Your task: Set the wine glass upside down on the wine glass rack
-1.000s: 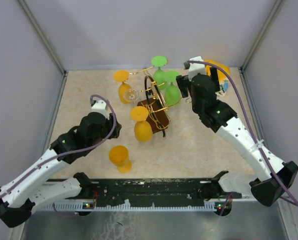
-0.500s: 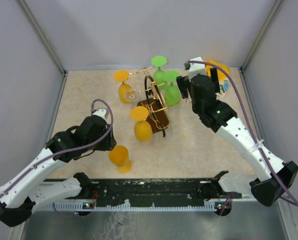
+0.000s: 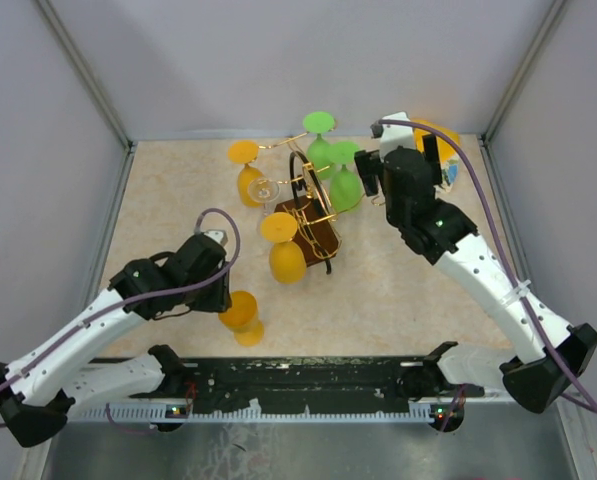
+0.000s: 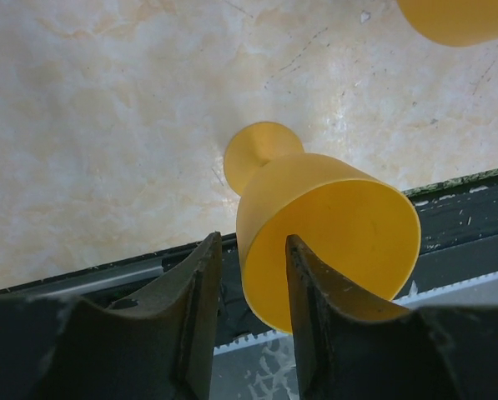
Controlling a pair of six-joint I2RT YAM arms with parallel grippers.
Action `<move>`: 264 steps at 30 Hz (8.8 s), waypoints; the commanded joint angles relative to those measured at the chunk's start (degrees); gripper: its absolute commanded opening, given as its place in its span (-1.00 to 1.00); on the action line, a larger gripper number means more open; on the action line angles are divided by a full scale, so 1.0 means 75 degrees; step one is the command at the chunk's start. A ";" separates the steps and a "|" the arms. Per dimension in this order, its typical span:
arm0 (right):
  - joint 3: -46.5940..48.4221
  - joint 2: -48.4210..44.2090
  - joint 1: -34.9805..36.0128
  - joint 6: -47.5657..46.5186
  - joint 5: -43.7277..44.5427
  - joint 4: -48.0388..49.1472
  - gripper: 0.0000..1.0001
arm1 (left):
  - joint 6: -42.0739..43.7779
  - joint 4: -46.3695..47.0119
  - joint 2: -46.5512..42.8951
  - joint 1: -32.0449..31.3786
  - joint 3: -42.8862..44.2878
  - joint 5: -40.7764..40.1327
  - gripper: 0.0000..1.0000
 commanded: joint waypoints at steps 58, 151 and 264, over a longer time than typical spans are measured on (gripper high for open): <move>0.2111 -0.0139 -0.0080 0.1984 -0.3264 -0.0374 0.99 | 1.3082 1.5688 0.1552 -0.0418 0.0177 -0.3356 -1.00; 0.1610 0.1428 -0.0082 0.7782 -0.8267 0.6733 -0.69 | 0.5964 2.0256 0.2803 -0.0593 -0.1525 0.0590 -1.00; -0.6859 -0.3542 -0.0152 0.0812 -0.4410 0.8130 -1.00 | 0.4953 1.0270 0.1691 0.2036 0.0252 -0.0127 0.47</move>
